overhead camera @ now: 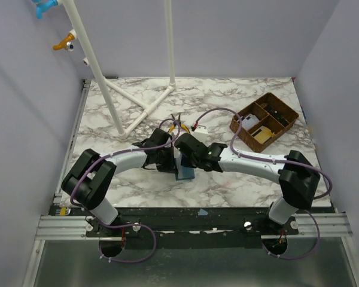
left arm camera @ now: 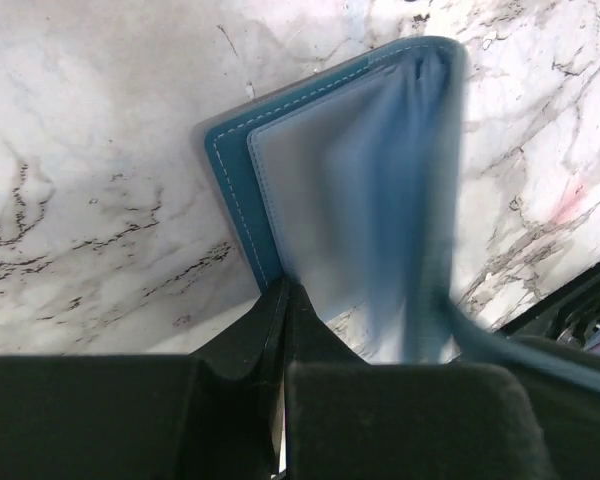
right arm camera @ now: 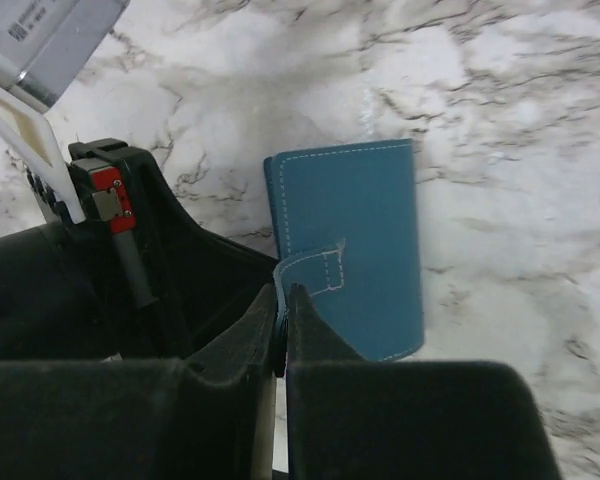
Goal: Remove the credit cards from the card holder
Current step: Close the card holder at the center of the board, then reset both arms
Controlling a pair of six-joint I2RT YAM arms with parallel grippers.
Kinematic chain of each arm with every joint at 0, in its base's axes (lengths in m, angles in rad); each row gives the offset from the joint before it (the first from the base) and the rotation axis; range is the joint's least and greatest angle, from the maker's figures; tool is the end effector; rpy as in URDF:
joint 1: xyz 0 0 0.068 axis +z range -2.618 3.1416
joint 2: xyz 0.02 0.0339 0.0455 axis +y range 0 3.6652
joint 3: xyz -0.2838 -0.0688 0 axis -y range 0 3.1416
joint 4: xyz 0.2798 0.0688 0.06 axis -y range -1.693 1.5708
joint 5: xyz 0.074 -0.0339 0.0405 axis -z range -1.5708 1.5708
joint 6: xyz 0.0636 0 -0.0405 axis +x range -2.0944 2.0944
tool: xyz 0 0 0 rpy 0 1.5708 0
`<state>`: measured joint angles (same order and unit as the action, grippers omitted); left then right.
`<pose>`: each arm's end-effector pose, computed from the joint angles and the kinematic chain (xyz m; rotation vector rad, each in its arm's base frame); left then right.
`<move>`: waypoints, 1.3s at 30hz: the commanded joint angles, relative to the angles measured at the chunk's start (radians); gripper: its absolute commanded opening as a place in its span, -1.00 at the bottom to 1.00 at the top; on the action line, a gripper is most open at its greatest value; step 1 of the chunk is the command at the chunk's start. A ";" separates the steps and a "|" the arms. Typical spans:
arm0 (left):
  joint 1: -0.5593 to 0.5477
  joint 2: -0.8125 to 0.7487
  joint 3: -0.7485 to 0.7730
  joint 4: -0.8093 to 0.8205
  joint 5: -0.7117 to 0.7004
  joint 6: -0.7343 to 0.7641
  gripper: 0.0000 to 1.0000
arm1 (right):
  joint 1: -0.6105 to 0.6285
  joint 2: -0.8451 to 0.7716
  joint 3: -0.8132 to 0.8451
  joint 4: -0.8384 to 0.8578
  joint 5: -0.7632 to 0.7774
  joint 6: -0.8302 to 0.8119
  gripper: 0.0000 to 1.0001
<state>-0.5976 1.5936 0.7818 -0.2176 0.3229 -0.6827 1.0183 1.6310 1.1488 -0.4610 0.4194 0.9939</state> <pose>0.2629 -0.2034 0.1204 0.0073 2.7833 -0.8241 0.2269 0.3187 0.2133 0.1384 2.4365 0.3901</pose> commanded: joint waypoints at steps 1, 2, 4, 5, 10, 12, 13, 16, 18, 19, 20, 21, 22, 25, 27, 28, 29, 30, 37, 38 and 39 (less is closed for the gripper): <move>0.016 -0.062 -0.001 -0.036 -0.037 0.002 -0.99 | 0.011 0.100 0.001 0.111 -0.106 0.019 -0.81; 0.025 -0.088 -0.010 -0.052 -0.047 0.004 -0.95 | 0.011 0.117 0.002 0.121 -0.106 0.019 -0.73; 0.044 -0.148 -0.033 -0.085 -0.071 0.012 -0.87 | 0.012 0.138 0.006 0.131 -0.105 0.020 -0.52; 0.054 -0.183 -0.049 -0.099 -0.080 0.015 -0.85 | 0.012 0.145 0.008 0.134 -0.099 0.017 -0.39; 0.074 -0.325 -0.100 -0.164 -0.145 0.031 -0.71 | 0.010 0.149 0.023 0.140 -0.098 0.009 0.18; 0.077 -0.374 -0.102 -0.190 -0.161 0.038 -0.60 | 0.010 0.125 0.022 0.144 -0.102 0.005 0.44; 0.079 -0.397 -0.099 -0.200 -0.166 0.042 -0.57 | 0.011 0.112 0.022 0.147 -0.105 0.001 0.55; 0.084 -0.454 -0.072 -0.237 -0.180 0.055 -0.51 | 0.011 0.069 0.024 0.150 -0.107 -0.011 0.78; 0.085 -0.481 -0.047 -0.261 -0.183 0.065 -0.49 | 0.012 0.039 0.028 0.148 -0.109 -0.019 0.87; 0.086 -0.492 -0.036 -0.272 -0.185 0.069 -0.47 | 0.012 0.025 0.028 0.148 -0.110 -0.020 0.92; 0.087 -0.501 -0.022 -0.283 -0.185 0.076 -0.45 | 0.012 0.008 0.028 0.147 -0.110 -0.024 0.96; 0.087 -0.511 -0.009 -0.291 -0.183 0.080 -0.44 | 0.012 -0.010 0.028 0.147 -0.109 -0.028 0.99; 0.087 -0.520 0.002 -0.298 -0.185 0.085 -0.44 | 0.012 -0.025 0.027 0.146 -0.107 -0.031 1.00; 0.087 -0.549 0.030 -0.310 -0.182 0.101 -0.29 | 0.012 -0.075 0.020 0.140 -0.085 -0.042 1.00; 0.087 -0.567 0.046 -0.312 -0.172 0.111 -0.03 | 0.011 -0.103 0.012 0.134 -0.064 -0.050 1.00; 0.087 -0.576 0.056 -0.316 -0.172 0.115 0.31 | 0.011 -0.118 0.004 0.134 -0.054 -0.052 1.00; 0.087 -0.588 0.065 -0.319 -0.173 0.120 0.93 | 0.012 -0.135 -0.004 0.135 -0.040 -0.054 1.00; 0.087 -0.600 0.072 -0.320 -0.175 0.123 0.97 | 0.012 -0.153 -0.014 0.136 -0.028 -0.056 1.00; 0.087 -0.670 0.122 -0.348 -0.213 0.144 0.97 | 0.012 -0.231 -0.047 0.139 0.018 -0.065 1.00; 0.087 -0.670 0.126 -0.348 -0.210 0.145 0.97 | 0.011 -0.237 -0.050 0.140 0.022 -0.065 1.00; 0.087 -0.667 0.131 -0.349 -0.207 0.148 0.97 | 0.010 -0.242 -0.053 0.140 0.023 -0.065 1.00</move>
<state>-0.5137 0.9371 0.8673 -0.5438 0.1421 -0.5655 1.0222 1.4155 1.1175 -0.3298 0.3874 0.9432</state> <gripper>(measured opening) 0.984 0.998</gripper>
